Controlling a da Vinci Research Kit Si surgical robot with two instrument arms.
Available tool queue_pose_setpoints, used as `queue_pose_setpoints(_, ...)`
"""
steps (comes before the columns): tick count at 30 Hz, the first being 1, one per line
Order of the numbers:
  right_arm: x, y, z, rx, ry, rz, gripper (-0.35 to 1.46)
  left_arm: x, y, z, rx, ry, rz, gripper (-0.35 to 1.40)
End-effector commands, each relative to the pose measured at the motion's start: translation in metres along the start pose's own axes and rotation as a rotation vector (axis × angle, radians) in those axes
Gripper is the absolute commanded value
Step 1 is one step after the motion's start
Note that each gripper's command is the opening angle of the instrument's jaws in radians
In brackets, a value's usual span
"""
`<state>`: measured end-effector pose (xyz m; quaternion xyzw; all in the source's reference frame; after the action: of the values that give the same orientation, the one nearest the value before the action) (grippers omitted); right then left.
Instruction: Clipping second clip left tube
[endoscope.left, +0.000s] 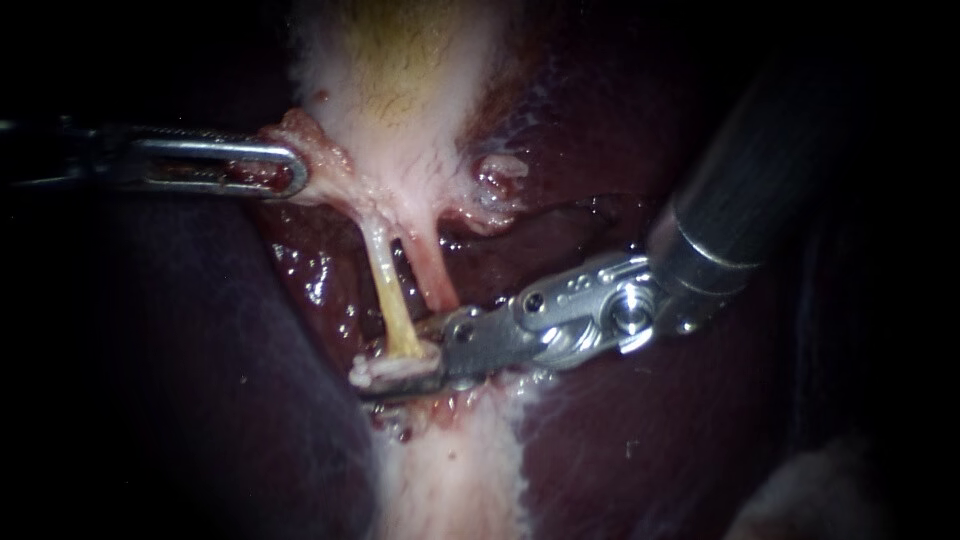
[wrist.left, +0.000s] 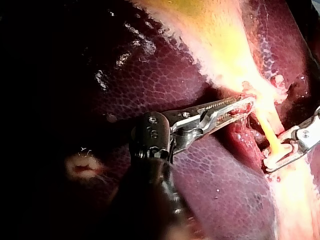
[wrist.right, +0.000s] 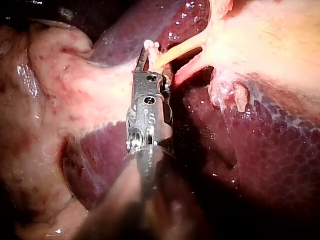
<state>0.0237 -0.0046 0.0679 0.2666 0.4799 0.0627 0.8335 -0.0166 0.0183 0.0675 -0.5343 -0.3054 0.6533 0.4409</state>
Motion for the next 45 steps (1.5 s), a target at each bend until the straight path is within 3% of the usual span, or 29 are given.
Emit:
queue_pose_setpoints(1,0.0,0.0,0.0,-0.001,0.0,0.001,0.03,0.0,0.0,0.0,-0.001,0.0,0.0,-0.35)
queue_pose_setpoints(13,0.0,0.0,0.0,-0.001,0.0,0.0,0.05,0.0,0.0,-0.0001,-0.002,-0.001,0.0,-0.35)
queue_pose_setpoints(16,0.0,0.0,0.0,-0.001,0.006,0.0,0.11,0.0,0.0,-0.0001,-0.001,0.0,0.0,-0.35)
queue_pose_setpoints(22,0.0001,0.0003,0.0006,-0.004,0.044,-0.001,0.45,0.0,0.0,-0.0001,-0.001,0.0,0.0,-0.35)
queue_pose_setpoints(27,0.0002,0.0005,0.0013,-0.006,0.081,-0.005,0.5,0.0,0.0,-0.0001,-0.001,0.0,0.0,-0.35)
queue_pose_setpoints(35,-0.0002,0.0006,0.0008,-0.004,0.084,-0.006,0.5,0.0,0.0,-0.0001,-0.002,-0.001,0.0,-0.35)
queue_pose_setpoints(39,-0.0004,0.0009,0.0,0.001,0.121,-0.001,0.5,0.0,0.0,-0.0001,-0.002,-0.001,0.0,-0.35)
queue_pose_setpoints(45,-0.0007,0.0014,-0.001,0.015,0.194,0.102,0.5,0.0,0.0,-0.0001,-0.002,-0.001,0.0,-0.35)
